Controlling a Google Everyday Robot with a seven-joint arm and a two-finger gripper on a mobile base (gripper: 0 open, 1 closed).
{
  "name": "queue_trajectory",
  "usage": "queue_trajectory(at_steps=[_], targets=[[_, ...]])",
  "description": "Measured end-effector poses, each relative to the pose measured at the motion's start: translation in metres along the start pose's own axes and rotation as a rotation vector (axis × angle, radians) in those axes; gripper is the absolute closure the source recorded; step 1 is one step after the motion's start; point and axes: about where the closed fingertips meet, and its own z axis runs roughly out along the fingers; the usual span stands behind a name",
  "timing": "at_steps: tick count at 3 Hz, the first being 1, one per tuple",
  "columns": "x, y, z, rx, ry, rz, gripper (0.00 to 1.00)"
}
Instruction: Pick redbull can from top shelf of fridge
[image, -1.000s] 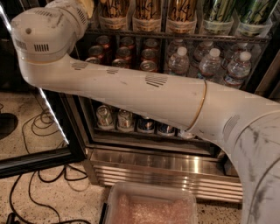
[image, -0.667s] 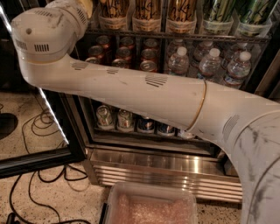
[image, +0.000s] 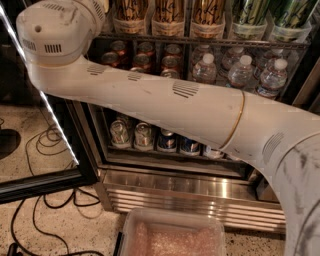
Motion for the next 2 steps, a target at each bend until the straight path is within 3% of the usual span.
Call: queue_trajectory(at_steps=[2], targets=[[-0.0254,-0.0219,-0.0047,0.040,-0.056,0.020,1.00]])
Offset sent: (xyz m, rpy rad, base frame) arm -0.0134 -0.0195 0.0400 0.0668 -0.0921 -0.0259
